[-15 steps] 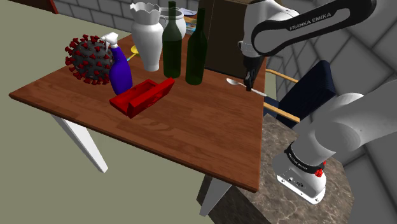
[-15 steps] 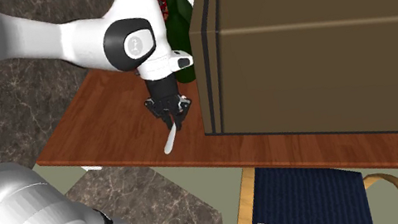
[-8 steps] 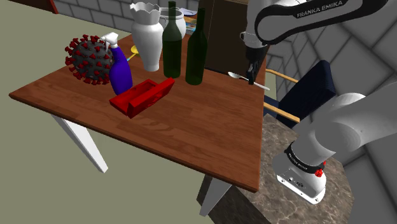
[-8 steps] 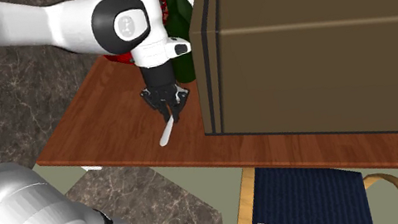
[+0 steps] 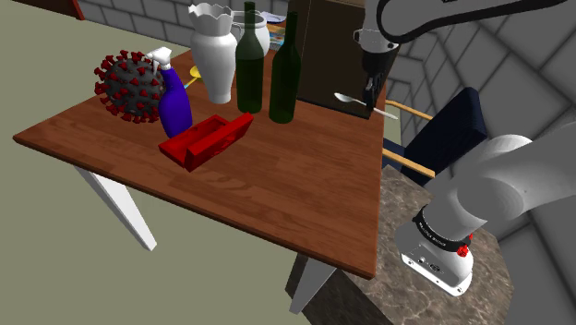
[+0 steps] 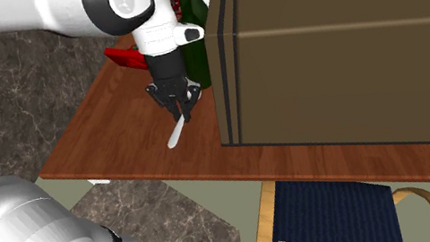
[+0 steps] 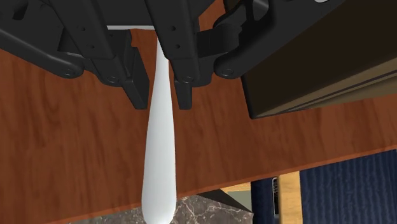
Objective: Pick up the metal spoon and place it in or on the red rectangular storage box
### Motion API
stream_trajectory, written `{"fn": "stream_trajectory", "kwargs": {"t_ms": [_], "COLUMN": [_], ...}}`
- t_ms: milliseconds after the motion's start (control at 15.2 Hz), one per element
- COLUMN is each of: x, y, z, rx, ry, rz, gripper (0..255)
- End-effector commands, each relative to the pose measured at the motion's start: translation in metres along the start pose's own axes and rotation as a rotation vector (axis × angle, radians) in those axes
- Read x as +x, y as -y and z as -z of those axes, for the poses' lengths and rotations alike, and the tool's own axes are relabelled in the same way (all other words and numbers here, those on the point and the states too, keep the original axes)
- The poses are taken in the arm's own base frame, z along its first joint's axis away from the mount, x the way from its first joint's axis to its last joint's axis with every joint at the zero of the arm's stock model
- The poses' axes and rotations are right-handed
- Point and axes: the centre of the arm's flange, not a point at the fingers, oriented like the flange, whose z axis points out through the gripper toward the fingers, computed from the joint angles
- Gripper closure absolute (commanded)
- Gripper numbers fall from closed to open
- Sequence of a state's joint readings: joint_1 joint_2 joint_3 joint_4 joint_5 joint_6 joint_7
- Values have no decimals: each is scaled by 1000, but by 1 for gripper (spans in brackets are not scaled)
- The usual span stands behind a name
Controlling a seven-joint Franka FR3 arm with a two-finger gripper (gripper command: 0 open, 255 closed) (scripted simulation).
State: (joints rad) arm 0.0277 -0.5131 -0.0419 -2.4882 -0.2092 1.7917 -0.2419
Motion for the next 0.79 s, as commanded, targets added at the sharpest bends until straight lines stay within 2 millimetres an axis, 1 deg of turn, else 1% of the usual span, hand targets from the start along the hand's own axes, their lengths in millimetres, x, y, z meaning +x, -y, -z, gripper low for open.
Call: {"fn": "stream_trajectory", "kwargs": {"t_ms": [0, 528, 726], "x": [-2, -11, 16], "y": [-1, -6, 21], "z": [11, 50, 61], "rx": [0, 0, 0], "ry": [0, 0, 0], "rz": [0, 0, 0], "gripper": [255, 255, 255]}}
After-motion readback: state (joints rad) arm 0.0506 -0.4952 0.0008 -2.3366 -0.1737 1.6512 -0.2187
